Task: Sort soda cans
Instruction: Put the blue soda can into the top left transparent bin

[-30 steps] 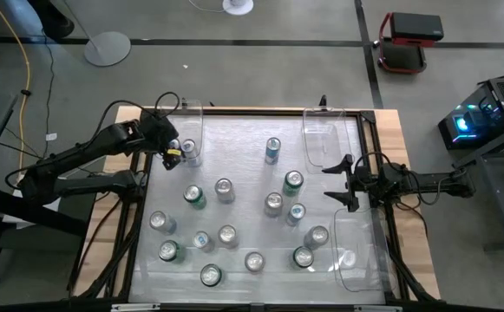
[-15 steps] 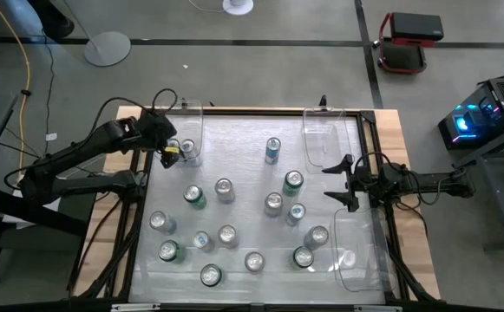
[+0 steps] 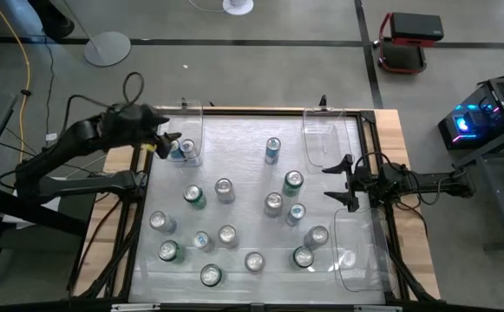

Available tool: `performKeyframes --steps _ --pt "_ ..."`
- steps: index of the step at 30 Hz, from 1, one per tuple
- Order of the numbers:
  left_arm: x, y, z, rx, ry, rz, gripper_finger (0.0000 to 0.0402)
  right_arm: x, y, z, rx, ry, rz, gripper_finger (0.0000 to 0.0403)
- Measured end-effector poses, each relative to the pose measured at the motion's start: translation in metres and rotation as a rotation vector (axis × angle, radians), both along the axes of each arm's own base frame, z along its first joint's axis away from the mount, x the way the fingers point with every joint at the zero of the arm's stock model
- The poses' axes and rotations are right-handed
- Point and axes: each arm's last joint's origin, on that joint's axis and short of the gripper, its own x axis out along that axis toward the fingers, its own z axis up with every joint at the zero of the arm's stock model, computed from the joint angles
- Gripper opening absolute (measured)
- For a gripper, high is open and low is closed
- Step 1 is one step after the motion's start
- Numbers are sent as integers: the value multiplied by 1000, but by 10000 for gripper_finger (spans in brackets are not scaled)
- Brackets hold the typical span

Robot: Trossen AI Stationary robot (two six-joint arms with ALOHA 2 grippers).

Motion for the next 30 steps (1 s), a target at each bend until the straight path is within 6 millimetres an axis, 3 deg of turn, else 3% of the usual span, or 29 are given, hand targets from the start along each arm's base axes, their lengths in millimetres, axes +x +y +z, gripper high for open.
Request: performKeyframes --steps 8,11,25,30 --pt "11 -31 -22 45 -410 -208 299 0 0 0 0 0 0 350" --pt "23 -42 -37 76 -463 -233 294 0 0 0 0 0 0 350" --pt "64 -98 -71 193 -350 -278 289 0 0 1 1 -15 0 350" --pt "66 -102 -74 235 -316 -249 289 -4 -1 25 177 -257 7 350"
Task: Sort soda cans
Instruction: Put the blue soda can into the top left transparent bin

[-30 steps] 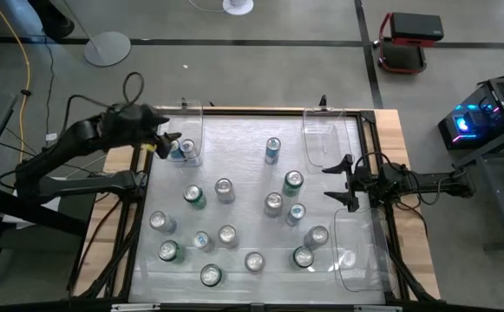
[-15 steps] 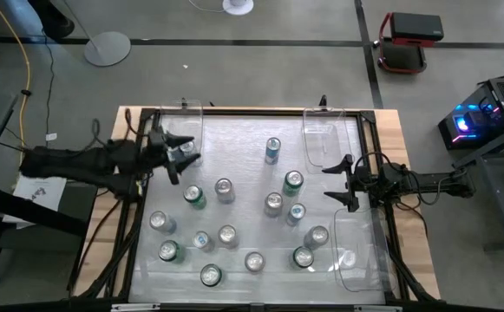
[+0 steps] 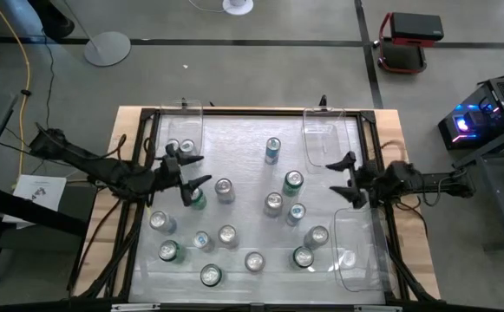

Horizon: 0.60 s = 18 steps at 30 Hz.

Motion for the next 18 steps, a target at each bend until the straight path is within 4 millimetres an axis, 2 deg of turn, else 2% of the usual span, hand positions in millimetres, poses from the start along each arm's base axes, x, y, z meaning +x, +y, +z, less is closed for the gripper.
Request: performKeyframes --steps 5,8,13,18 --pt "2 5 0 121 61 16 289 -15 -4 31 -23 -352 -127 350" --pt "3 12 2 169 70 39 289 -22 -4 42 -102 -489 -143 350" --pt "6 20 6 219 67 72 289 -9 -1 48 -305 -419 -159 350" --pt "7 29 8 193 38 126 289 23 1 61 -452 -257 -190 350"
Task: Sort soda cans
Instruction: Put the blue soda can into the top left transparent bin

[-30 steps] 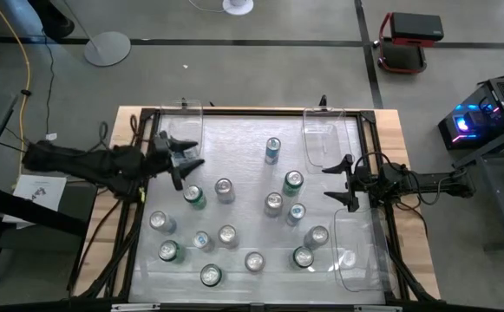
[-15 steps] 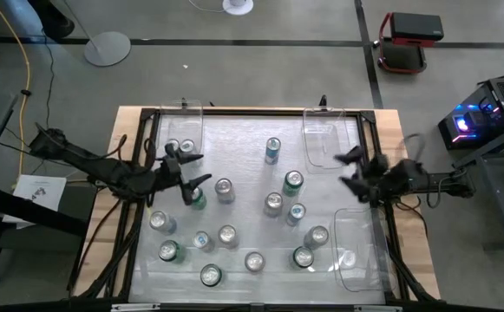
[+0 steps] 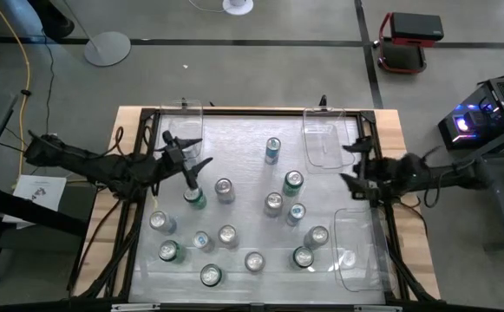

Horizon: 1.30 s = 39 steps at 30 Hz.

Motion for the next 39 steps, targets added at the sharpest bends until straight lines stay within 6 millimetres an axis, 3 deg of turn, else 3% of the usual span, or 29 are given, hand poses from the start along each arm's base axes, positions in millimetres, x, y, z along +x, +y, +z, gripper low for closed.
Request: performKeyframes --steps 9,15,17,23,29,35,39 --pt "5 3 -5 -162 -85 41 289 92 5 40 -147 286 -58 350" --pt "12 -3 -12 -208 -78 29 289 141 -2 57 -295 787 -187 350" --pt "14 -4 -15 -205 -66 33 289 152 -12 67 -251 918 -265 350" --pt "21 -6 -22 -207 -37 45 289 166 -63 96 160 1163 -356 350" --pt "27 -8 -27 -216 -26 54 289 177 -104 112 339 1201 -319 350" --pt "31 -9 -32 -227 -15 60 289 191 -126 99 449 1225 -346 350" --pt "33 -9 -36 -237 -8 65 289 198 -135 80 356 1332 -326 350"
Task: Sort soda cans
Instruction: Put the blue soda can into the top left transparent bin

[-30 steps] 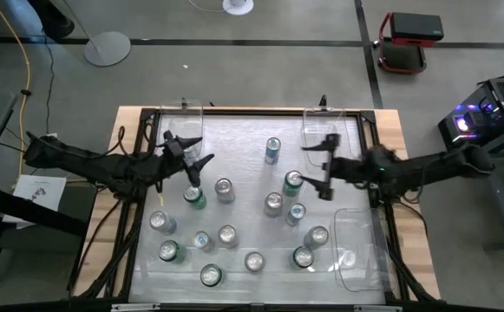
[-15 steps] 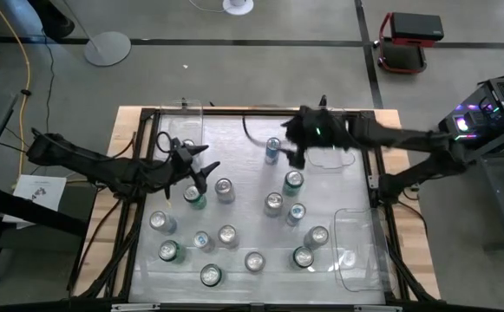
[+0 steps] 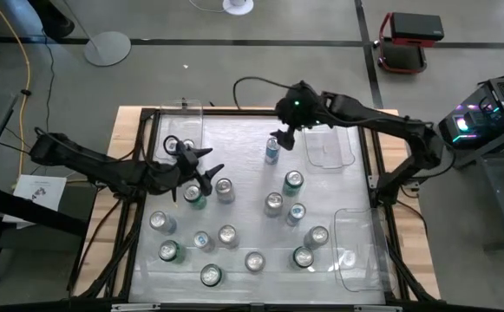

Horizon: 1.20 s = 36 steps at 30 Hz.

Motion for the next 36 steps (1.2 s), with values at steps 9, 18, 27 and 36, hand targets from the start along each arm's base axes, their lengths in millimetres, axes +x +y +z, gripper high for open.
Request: performKeyframes --steps 9,18,27,36 --pt "3 -1 -4 3 21 0 289 23 -8 -46 37 156 108 350" --pt "3 -1 -4 1 21 -2 289 32 -10 -73 55 260 164 350" --pt "3 -1 -4 -5 16 -1 289 29 -9 -84 58 297 192 350" --pt "3 -1 -4 -19 4 3 289 37 -4 -94 22 222 209 262"
